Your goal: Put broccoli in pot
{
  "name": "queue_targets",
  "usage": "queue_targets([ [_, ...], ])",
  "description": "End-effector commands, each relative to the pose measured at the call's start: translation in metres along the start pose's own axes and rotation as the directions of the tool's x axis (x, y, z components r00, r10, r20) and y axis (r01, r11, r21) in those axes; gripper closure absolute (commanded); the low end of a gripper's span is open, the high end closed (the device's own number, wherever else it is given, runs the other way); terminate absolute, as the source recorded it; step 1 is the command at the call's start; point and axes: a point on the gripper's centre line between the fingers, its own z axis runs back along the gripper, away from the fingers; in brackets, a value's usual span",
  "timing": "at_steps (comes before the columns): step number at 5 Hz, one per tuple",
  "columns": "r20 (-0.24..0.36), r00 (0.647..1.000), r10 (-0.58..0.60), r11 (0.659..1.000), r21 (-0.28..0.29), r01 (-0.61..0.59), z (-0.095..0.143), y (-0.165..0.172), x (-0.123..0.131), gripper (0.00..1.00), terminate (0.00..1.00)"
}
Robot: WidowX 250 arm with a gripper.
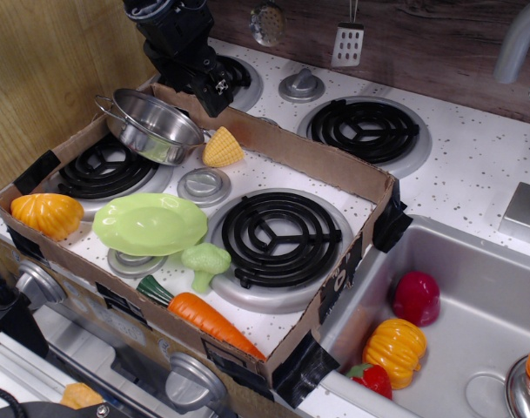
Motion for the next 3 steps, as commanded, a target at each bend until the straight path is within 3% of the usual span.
queue_targets([
  [1, 0.000, 1.000, 0.000, 1.000, 0.000, 0.000, 0.000, 0.000, 0.000, 0.00, 0.00],
  [3, 0.000, 0.979, 0.203, 0.973, 0.110, -0.202, 0.050, -0.040, -0.008, 0.00, 0.00],
])
